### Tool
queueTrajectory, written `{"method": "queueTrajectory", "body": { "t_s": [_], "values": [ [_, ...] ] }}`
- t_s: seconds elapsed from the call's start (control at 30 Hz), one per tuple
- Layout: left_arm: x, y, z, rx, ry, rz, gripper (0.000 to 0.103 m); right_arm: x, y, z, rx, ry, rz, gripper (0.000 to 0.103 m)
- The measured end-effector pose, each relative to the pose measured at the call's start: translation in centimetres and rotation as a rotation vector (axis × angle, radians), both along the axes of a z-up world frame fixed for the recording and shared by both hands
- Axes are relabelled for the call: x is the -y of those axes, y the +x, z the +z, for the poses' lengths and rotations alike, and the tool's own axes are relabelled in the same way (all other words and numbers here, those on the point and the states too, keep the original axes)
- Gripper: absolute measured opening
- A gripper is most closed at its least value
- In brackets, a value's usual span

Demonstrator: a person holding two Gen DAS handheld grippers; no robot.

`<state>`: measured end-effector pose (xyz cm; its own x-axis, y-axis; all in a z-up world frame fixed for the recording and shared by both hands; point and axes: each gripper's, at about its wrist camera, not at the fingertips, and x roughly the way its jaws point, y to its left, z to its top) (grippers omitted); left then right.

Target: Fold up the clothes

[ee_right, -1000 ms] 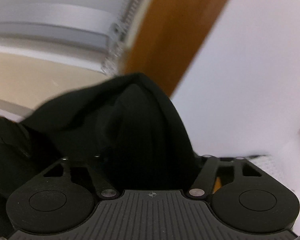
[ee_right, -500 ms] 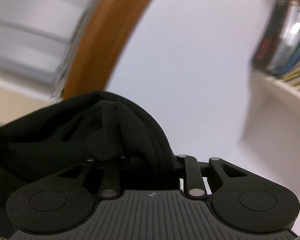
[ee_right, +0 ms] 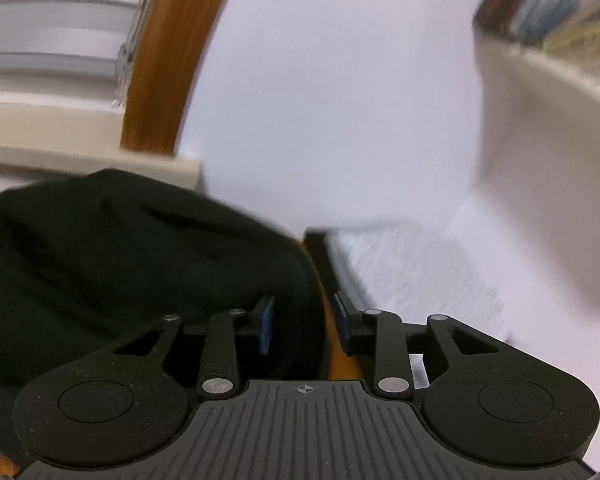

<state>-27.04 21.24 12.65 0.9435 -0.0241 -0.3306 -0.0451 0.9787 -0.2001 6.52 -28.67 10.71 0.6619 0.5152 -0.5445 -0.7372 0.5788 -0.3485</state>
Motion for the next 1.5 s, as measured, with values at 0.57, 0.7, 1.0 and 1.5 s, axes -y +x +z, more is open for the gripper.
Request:
{"method": "queueTrajectory", "body": {
  "t_s": [0.57, 0.7, 1.0, 1.5],
  "values": [
    [-1.7, 5.8, -5.5, -0.122, -0.163, -0.068, 0.052, -6.1, -2.4, -2.6, -0.103, 0.100, 0.196, 0.069],
    [-1.6, 6.3, -6.7, -0.180, -0.205, -0.149, 0.049, -9.1, -4.4, -5.4, -0.120, 0.027, 0.265, 0.069],
    [0.7, 6.5, -8.6, -0.292, -0.103, -0.288, 0.049, -11.5, -6.2, -6.3, -0.193, 0.060, 0.278, 0.072],
    [-3.5, 5.2, -6.2, -0.167, -0.168, -0.105, 0.058, -15.8, -14.6, -10.9, -0.245, -0.036, 0.505, 0.024]
  ]
}}
